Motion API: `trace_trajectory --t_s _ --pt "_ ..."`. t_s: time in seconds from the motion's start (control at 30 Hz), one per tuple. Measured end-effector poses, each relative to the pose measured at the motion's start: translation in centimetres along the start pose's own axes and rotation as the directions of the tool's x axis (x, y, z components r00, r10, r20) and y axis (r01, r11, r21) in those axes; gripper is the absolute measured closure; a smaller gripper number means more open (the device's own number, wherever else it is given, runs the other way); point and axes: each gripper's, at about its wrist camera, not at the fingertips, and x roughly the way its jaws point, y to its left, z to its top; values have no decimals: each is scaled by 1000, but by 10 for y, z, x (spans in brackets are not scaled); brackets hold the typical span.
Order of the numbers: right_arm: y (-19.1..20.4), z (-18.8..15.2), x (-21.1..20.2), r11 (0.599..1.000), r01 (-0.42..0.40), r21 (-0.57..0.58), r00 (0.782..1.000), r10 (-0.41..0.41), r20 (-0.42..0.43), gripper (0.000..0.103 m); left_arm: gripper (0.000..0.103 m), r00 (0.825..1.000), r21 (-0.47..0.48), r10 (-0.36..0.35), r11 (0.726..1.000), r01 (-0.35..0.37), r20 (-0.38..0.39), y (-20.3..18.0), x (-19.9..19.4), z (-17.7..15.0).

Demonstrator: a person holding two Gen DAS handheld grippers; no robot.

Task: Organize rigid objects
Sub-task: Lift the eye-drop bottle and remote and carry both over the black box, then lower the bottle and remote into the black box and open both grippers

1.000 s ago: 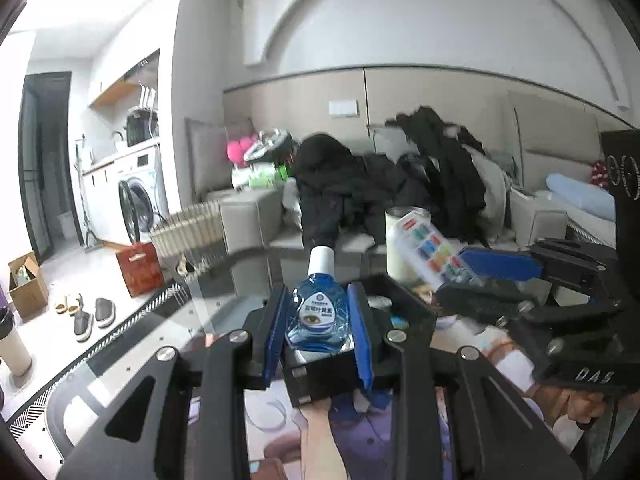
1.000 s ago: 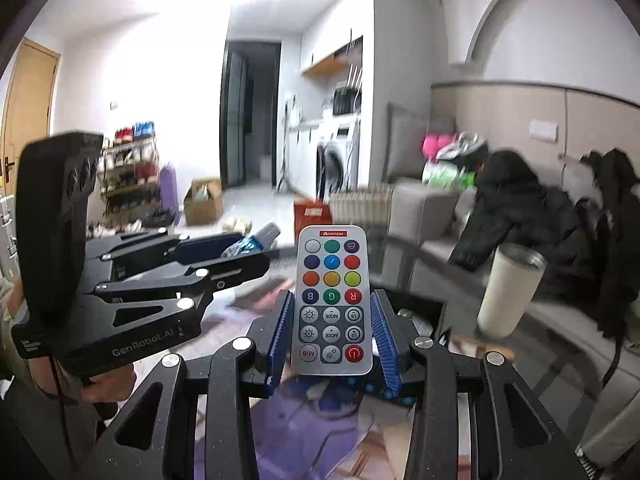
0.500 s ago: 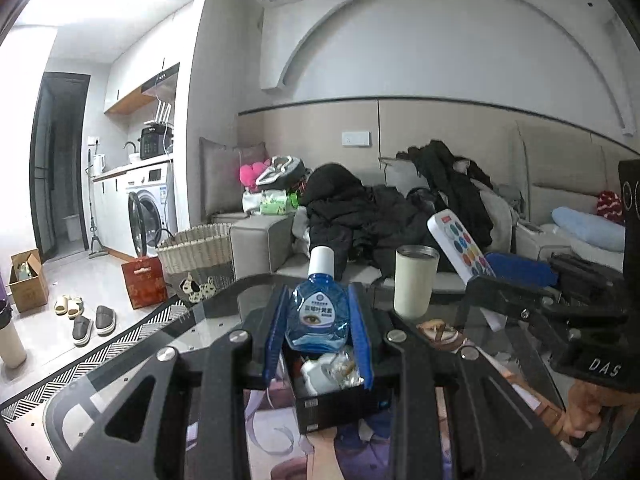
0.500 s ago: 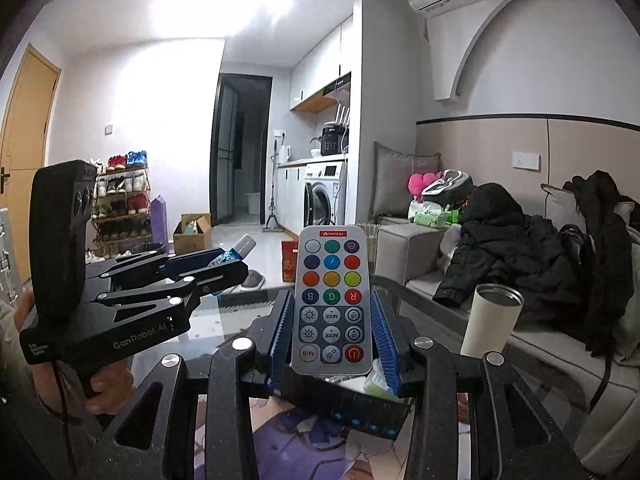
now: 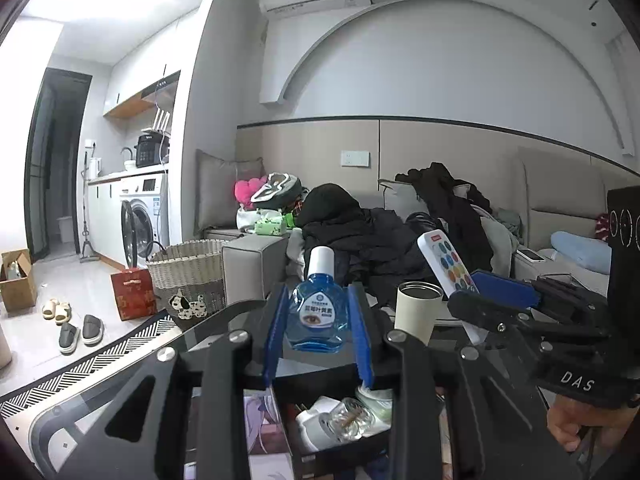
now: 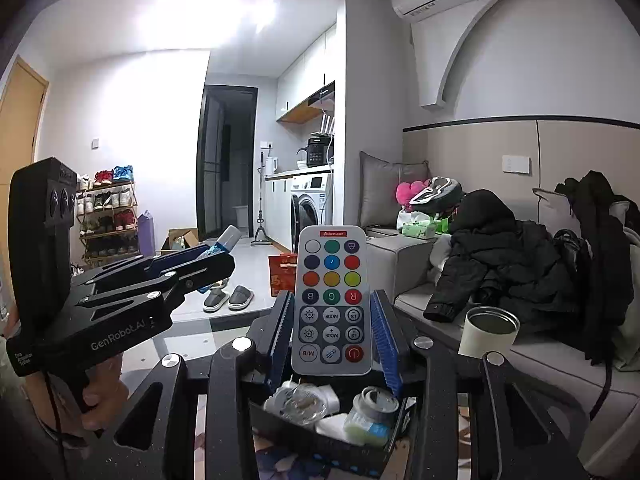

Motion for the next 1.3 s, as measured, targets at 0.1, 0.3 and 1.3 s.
trace_trajectory --t_s 0.1,0.3,1.3 --pt "-3 2 12 1000 5 2 1000 -5 -1 64 74 1000 -6 5 1000 -5 -11 3 12 0" --pt "-5 4 35 1000 6 -2 1000 -6 -10 64 74 999 -23 2 1000 -3 -45 9 39 1" --pt "-38 -46 140 986 15 163 883 64 -465 64 74 856 -82 -60 996 21 -514 4 140 -57"
